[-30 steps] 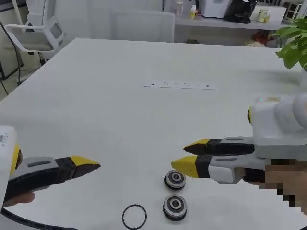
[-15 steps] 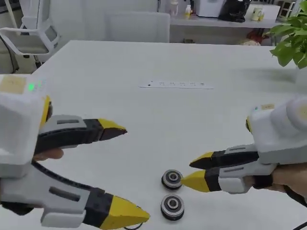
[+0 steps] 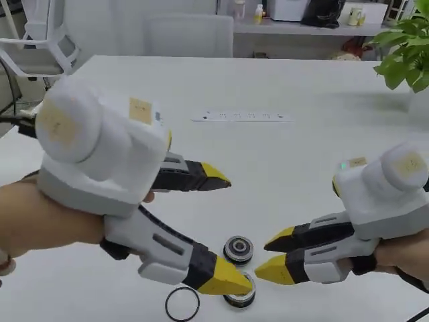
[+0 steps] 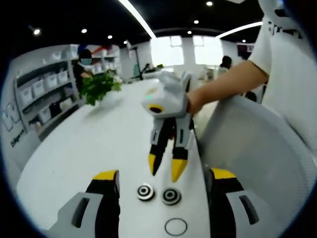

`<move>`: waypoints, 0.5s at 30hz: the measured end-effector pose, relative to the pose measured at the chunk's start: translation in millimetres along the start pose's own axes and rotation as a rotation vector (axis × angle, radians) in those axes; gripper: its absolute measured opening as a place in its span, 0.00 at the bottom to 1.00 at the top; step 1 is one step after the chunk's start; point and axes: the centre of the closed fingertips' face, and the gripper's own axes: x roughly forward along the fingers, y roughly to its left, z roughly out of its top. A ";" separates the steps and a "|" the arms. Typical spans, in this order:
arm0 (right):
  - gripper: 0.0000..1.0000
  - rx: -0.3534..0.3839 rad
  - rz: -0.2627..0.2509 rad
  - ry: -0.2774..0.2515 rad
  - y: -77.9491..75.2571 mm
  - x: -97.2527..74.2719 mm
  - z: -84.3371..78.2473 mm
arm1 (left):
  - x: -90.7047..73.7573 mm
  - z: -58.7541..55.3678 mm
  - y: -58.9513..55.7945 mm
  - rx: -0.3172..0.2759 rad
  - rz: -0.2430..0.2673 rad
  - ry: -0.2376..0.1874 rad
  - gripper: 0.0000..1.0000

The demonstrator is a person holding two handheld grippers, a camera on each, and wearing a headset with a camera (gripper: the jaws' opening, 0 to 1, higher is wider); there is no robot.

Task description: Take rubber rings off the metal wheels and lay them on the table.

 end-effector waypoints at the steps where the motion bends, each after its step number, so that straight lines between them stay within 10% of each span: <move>1: 0.28 0.001 0.003 0.004 -0.2 0.6 -1.5 | 3.1 -1.6 1.2 -0.001 -0.001 0.004 0.74; 15: 0.33 -0.027 0.041 0.072 6.4 13.3 -19.7 | 29.0 -33.2 -4.0 -0.126 0.006 -0.078 0.64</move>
